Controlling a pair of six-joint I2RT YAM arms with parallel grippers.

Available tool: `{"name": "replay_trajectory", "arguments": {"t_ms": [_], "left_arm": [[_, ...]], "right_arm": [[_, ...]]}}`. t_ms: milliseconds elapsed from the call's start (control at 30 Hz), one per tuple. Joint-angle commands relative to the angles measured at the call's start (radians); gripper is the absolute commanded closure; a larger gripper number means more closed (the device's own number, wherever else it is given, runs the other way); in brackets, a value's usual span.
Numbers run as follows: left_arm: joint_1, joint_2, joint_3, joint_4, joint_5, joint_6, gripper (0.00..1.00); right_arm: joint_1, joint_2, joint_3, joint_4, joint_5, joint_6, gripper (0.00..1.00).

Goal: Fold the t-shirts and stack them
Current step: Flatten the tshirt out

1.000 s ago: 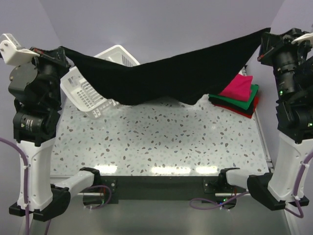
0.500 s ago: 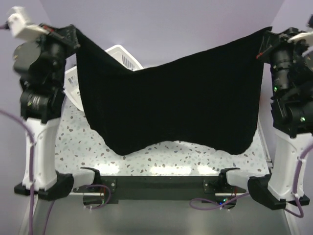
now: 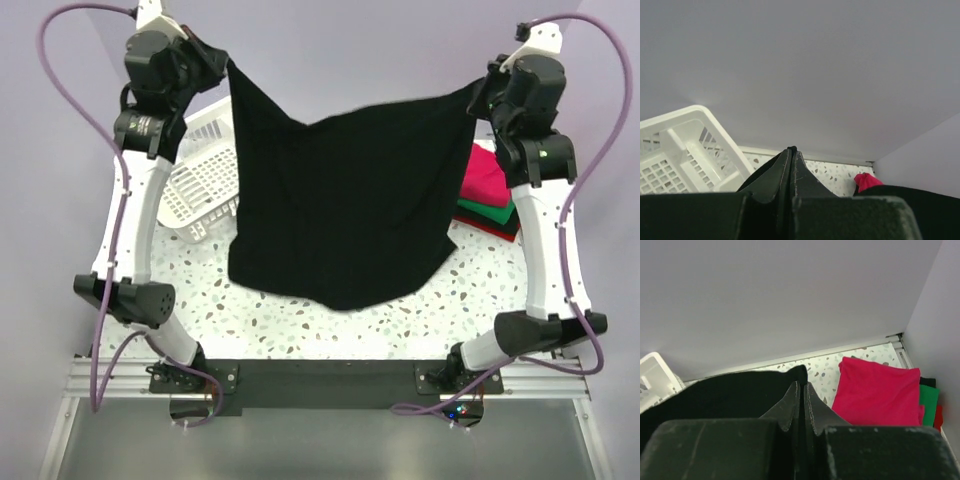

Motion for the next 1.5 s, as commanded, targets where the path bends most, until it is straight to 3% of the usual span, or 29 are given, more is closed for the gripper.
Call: {"name": "replay_trajectory", "arguments": {"t_ms": [0,400,667,833,1133,1333,1400,1433,1467], "left_arm": [[0.0,-0.184,0.047,0.157,0.015,0.015,1.0],[0.0,-0.45,0.022,0.275,-0.06,0.109,1.0],[0.0,-0.504,0.114,0.333,-0.078,0.17,1.0],[0.0,-0.479,0.086,0.423,-0.029,0.146,1.0],[-0.002,-0.18,-0.078,0.461,0.169,0.003,1.0],[-0.043,0.272,-0.009,0.441,0.212,0.061,1.0],[-0.055,0.378,0.106,0.384,0.209,0.066,0.88],[-0.058,0.457,0.141,0.369,0.218,0.064,0.73],[-0.061,0.483,0.178,0.36,0.223,0.064,0.65]], "right_arm": [[-0.001,-0.158,0.043,0.128,0.026,0.003,1.0],[-0.003,-0.378,0.066,0.24,0.082,-0.072,1.0],[-0.003,-0.418,0.193,0.23,0.125,-0.127,1.0],[-0.003,-0.418,0.146,0.245,0.164,-0.12,1.0],[-0.004,-0.355,-0.289,0.392,0.24,-0.141,1.0],[-0.069,-0.11,-0.483,0.469,0.24,-0.074,1.0],[-0.088,-0.021,-0.48,0.469,0.24,-0.055,1.0],[-0.095,0.063,-0.468,0.449,0.234,-0.051,1.0],[-0.101,0.099,-0.453,0.435,0.225,-0.049,0.93]]}}
